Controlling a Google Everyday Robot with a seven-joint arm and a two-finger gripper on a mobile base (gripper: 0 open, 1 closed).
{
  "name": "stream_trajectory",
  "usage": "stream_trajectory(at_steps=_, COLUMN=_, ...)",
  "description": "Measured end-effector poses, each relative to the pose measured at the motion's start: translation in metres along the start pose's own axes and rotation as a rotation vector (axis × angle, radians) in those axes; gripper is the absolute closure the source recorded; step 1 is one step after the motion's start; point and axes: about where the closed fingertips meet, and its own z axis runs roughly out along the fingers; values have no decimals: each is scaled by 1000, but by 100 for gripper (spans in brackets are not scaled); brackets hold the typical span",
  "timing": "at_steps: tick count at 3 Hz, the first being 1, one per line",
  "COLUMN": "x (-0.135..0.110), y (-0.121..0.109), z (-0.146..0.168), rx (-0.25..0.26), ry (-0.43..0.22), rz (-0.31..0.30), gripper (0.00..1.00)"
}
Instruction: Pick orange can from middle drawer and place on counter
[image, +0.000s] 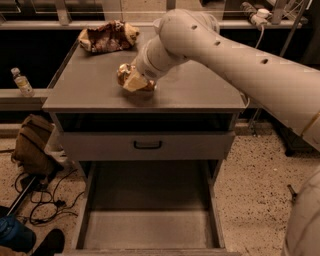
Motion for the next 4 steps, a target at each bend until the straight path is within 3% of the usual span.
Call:
stream_trajectory(at_steps=1, x=16, y=16, z=8, rx=-28, ry=-3, rz=28, gripper=100)
stream_trajectory(at_steps=2, x=14, y=15, z=5, rx=-31, ry=-4, rz=31, gripper=100)
stream_trajectory(at_steps=4, x=14, y=15, z=5, rx=-31, ry=-4, rz=31, gripper=59)
